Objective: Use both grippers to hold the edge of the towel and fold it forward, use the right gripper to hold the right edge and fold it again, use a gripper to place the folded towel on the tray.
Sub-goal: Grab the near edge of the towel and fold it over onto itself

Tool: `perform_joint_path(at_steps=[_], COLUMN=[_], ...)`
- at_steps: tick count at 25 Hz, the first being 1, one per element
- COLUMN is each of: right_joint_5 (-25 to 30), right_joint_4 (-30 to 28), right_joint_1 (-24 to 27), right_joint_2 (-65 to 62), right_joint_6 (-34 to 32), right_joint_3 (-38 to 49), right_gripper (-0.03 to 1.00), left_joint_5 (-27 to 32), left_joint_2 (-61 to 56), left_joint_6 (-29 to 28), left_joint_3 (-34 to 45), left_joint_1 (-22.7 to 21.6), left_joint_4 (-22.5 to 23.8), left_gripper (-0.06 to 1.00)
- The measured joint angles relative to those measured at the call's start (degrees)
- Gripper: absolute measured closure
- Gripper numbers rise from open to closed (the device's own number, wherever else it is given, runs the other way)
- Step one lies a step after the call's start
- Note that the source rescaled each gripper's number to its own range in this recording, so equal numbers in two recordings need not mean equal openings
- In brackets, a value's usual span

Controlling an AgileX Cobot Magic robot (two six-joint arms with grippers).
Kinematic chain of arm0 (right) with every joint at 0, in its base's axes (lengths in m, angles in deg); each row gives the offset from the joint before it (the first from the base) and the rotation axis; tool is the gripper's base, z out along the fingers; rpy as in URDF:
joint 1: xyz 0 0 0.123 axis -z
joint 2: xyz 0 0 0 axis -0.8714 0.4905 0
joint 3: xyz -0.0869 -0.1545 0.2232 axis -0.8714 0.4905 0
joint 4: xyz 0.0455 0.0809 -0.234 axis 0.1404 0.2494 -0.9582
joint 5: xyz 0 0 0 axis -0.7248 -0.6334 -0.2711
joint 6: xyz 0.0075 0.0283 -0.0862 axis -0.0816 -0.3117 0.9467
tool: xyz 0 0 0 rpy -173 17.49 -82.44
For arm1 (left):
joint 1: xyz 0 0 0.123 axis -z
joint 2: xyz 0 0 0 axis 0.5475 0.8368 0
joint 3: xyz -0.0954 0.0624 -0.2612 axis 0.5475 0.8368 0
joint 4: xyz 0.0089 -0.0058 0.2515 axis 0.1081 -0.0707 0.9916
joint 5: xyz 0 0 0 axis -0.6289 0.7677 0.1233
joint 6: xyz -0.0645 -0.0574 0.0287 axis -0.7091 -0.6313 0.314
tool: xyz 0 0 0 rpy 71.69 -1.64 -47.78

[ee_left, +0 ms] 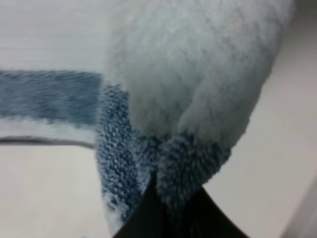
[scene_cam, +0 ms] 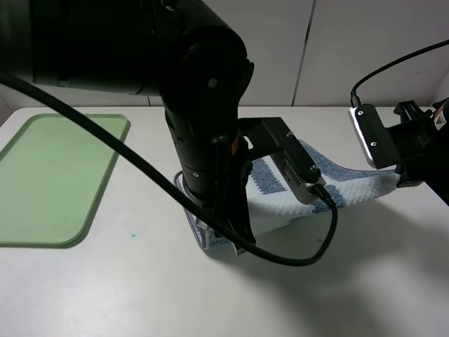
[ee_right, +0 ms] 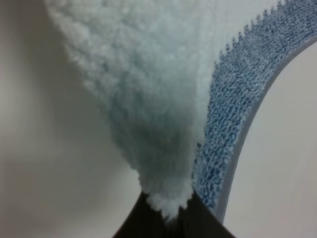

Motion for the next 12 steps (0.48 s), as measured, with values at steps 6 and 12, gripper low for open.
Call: perform_joint_path(at_steps=[6, 12], right_joint_5=[0.00, -1.64], right_joint_4=[0.36, -0.10], right_joint_1=[0.00, 0.00], right_joint_2=[0.00, 0.00], right_joint_6=[-1.36, -1.36], right_joint_3=[0.00, 0.00], right_gripper=[0.97, 0.97], left_joint_5=[0.00, 0.00], left_joint_2=[0.00, 0.00], left_joint_6=[-2.51, -4.70], left_joint_3=[0.00, 0.00], left_joint_1=[0.00, 0.00], left_joint_4=[1.57, 1.64], left_gripper=[0.94, 0.94])
